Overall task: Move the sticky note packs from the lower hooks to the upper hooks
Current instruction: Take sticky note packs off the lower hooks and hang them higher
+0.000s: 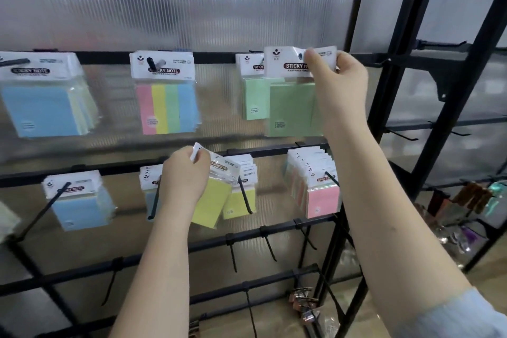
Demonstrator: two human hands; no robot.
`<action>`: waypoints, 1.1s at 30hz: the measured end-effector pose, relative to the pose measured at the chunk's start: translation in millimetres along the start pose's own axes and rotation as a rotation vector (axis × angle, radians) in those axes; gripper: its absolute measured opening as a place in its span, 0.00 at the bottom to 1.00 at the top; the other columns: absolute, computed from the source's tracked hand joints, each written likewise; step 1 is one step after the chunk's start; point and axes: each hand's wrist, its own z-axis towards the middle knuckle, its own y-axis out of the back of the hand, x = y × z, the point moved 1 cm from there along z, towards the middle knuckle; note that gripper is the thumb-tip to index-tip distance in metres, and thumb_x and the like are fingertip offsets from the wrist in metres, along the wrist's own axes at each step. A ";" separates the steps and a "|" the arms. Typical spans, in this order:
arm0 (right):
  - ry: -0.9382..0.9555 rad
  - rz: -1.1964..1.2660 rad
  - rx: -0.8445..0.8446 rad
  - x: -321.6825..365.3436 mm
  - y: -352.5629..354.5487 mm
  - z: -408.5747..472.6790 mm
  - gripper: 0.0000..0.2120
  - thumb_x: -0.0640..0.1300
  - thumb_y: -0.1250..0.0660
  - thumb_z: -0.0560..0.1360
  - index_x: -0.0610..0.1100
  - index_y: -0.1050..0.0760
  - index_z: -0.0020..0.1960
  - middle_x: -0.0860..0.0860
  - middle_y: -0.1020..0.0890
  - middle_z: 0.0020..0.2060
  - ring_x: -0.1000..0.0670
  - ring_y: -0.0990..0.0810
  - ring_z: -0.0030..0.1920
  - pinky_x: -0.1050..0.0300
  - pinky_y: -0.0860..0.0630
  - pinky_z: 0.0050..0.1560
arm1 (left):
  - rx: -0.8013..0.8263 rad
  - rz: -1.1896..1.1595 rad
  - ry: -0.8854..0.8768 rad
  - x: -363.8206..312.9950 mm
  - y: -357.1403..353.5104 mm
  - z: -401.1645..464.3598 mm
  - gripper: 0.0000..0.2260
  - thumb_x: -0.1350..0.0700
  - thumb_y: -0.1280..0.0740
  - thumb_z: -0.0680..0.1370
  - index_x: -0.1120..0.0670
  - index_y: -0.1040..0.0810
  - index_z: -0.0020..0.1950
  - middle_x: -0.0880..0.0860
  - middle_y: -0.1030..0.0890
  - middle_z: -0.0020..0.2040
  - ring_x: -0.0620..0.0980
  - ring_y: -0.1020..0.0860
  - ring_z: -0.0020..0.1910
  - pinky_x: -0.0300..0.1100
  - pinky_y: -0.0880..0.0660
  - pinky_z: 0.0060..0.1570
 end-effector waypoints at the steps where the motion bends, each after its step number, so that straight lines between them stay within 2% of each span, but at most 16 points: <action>1: -0.013 0.004 0.020 -1.1 0.6 1.8 0.06 0.44 0.32 0.74 0.43 0.24 0.40 0.51 0.20 0.35 0.52 0.24 0.35 0.58 0.26 0.38 | -0.014 0.002 0.014 -0.6 -0.5 -1.1 0.15 0.56 0.43 0.77 0.55 0.43 0.31 0.52 0.39 0.29 0.51 0.42 0.30 0.44 0.47 0.30; 4: -0.038 0.016 0.100 -4.3 3.6 5.7 0.06 0.45 0.32 0.75 0.43 0.23 0.41 0.57 0.21 0.31 0.57 0.23 0.31 0.62 0.26 0.35 | -0.055 0.000 0.037 -3.7 -2.3 -5.9 0.14 0.56 0.44 0.77 0.55 0.42 0.32 0.52 0.39 0.29 0.51 0.42 0.29 0.44 0.47 0.30; 8: -0.020 0.004 0.156 -13.5 2.4 11.8 0.12 0.45 0.33 0.74 0.35 0.26 0.42 0.48 0.25 0.33 0.53 0.29 0.33 0.60 0.32 0.35 | -0.117 0.006 0.074 -10.1 -3.1 -13.9 0.13 0.56 0.44 0.78 0.57 0.40 0.34 0.54 0.37 0.30 0.50 0.41 0.29 0.43 0.46 0.30; 10: -0.031 -0.001 0.185 -18.2 -1.3 16.1 0.15 0.47 0.32 0.74 0.33 0.27 0.42 0.47 0.26 0.34 0.52 0.30 0.34 0.60 0.33 0.34 | -0.137 -0.004 0.075 -13.4 -4.2 -17.4 0.14 0.56 0.44 0.78 0.57 0.41 0.33 0.54 0.37 0.31 0.51 0.41 0.30 0.43 0.46 0.30; 14: -0.066 -0.034 0.221 -26.3 -12.0 30.2 0.15 0.45 0.33 0.76 0.46 0.33 0.34 0.53 0.30 0.29 0.58 0.34 0.25 0.69 0.40 0.23 | -0.151 0.024 0.081 -15.7 -4.2 -23.4 0.14 0.56 0.44 0.78 0.56 0.41 0.34 0.54 0.39 0.31 0.51 0.42 0.30 0.43 0.47 0.31; 16: -0.103 -0.032 0.243 -31.2 -20.1 36.8 0.16 0.45 0.34 0.77 0.48 0.36 0.33 0.55 0.34 0.26 0.60 0.37 0.23 0.68 0.41 0.23 | -0.172 0.042 0.082 -15.4 -2.7 -24.8 0.13 0.56 0.43 0.78 0.56 0.41 0.34 0.54 0.40 0.31 0.51 0.43 0.30 0.43 0.48 0.31; 19: -0.119 -0.049 0.219 -41.0 -34.9 49.7 0.21 0.45 0.33 0.76 0.47 0.42 0.32 0.54 0.39 0.27 0.54 0.42 0.27 0.61 0.45 0.26 | -0.202 0.036 0.078 -16.0 -1.2 -27.4 0.14 0.57 0.43 0.78 0.56 0.42 0.33 0.52 0.41 0.30 0.51 0.43 0.30 0.43 0.48 0.31; 20: -0.114 -0.055 0.205 -43.8 -39.5 54.8 0.20 0.45 0.32 0.75 0.47 0.41 0.32 0.53 0.39 0.28 0.53 0.42 0.29 0.60 0.45 0.28 | -0.207 0.029 0.075 -16.7 -1.1 -28.5 0.15 0.57 0.43 0.78 0.56 0.43 0.33 0.52 0.41 0.29 0.50 0.43 0.30 0.43 0.48 0.31; 23: -0.081 -0.106 0.195 -50.1 -49.5 66.7 0.11 0.46 0.31 0.73 0.45 0.31 0.39 0.48 0.33 0.33 0.52 0.38 0.33 0.58 0.41 0.33 | -0.207 0.017 0.067 -20.3 -1.0 -32.1 0.15 0.57 0.43 0.78 0.55 0.43 0.33 0.52 0.41 0.29 0.50 0.43 0.30 0.42 0.47 0.31; 28: -0.060 -0.193 0.207 -58.8 -54.6 80.1 0.13 0.47 0.30 0.74 0.42 0.31 0.38 0.50 0.32 0.31 0.51 0.36 0.32 0.58 0.41 0.30 | -0.205 -0.001 0.073 -28.6 0.5 -38.2 0.15 0.56 0.43 0.78 0.55 0.42 0.33 0.51 0.40 0.29 0.49 0.42 0.29 0.42 0.46 0.32; 30: -0.038 -0.178 0.196 -61.9 -53.6 81.9 0.11 0.47 0.31 0.73 0.39 0.26 0.42 0.49 0.28 0.35 0.51 0.33 0.36 0.58 0.38 0.33 | -0.209 -0.008 0.080 -31.0 1.6 -39.9 0.14 0.56 0.43 0.78 0.56 0.41 0.33 0.52 0.38 0.30 0.50 0.41 0.30 0.42 0.44 0.33; 33: -0.035 -0.157 0.196 -67.3 -45.2 80.1 0.08 0.44 0.32 0.74 0.42 0.23 0.50 0.52 0.23 0.40 0.53 0.27 0.40 0.62 0.33 0.41 | -0.221 -0.026 0.088 -34.4 2.3 -42.1 0.14 0.57 0.43 0.78 0.59 0.38 0.34 0.57 0.35 0.31 0.51 0.39 0.32 0.43 0.43 0.34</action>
